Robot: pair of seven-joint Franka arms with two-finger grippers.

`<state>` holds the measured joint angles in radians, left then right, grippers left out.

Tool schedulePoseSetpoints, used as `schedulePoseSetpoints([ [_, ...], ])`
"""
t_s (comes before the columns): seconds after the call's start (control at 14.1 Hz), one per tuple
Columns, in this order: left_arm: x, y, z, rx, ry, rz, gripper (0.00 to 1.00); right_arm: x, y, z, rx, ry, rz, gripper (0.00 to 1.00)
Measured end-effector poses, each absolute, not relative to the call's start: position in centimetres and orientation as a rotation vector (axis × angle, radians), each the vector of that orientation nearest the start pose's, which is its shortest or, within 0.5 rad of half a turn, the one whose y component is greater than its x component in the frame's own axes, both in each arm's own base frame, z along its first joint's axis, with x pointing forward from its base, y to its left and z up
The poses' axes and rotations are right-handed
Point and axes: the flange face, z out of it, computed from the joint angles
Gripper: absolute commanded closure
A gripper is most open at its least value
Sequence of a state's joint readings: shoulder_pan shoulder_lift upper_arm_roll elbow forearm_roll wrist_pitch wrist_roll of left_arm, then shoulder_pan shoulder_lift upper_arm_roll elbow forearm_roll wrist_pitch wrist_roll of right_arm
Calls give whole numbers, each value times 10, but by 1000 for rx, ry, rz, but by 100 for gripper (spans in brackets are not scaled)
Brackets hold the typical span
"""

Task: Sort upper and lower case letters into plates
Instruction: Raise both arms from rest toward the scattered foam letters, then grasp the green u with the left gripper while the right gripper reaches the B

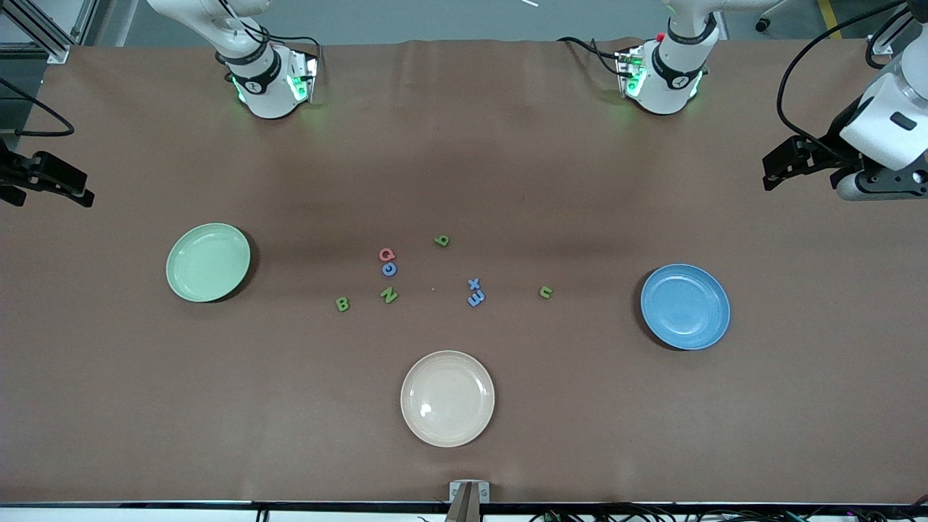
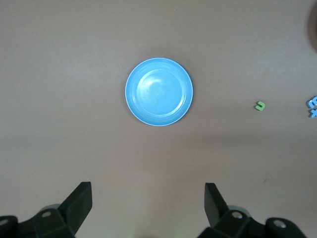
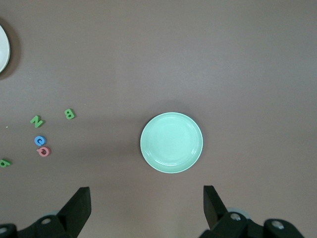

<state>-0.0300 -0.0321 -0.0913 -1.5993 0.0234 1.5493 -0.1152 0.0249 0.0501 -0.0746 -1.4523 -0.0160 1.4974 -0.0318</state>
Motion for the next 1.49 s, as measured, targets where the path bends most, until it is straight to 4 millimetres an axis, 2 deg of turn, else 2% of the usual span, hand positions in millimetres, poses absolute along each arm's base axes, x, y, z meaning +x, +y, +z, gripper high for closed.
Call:
schedulePoseSetpoints([
  [0.36,539,-63,627,-3113,6,22,0,562,-28,646,-3161,30,9,0],
  [0.57,542,-78,618,-3112,47,44,0,562,-28,646,-3161,29,8,0],
  [0.78,555,-128,583,-3113,45,72,0,562,-28,646,-3161,28,7,0],
  [1.0,567,-198,529,-3092,-74,93,0,563,-24,646,-3157,18,7,0],
  [1.14,571,-247,483,-3067,-97,89,0,564,0,645,-3151,-47,9,0],
  [1.28,578,-281,436,-3072,-145,90,0,567,47,636,-3143,-97,34,0],
  [1.35,579,-296,414,-3076,-171,94,0,569,73,626,-3141,-91,57,0],
  [1.49,577,-329,369,-3085,-226,88,0,578,127,594,-3152,-29,111,0],
])
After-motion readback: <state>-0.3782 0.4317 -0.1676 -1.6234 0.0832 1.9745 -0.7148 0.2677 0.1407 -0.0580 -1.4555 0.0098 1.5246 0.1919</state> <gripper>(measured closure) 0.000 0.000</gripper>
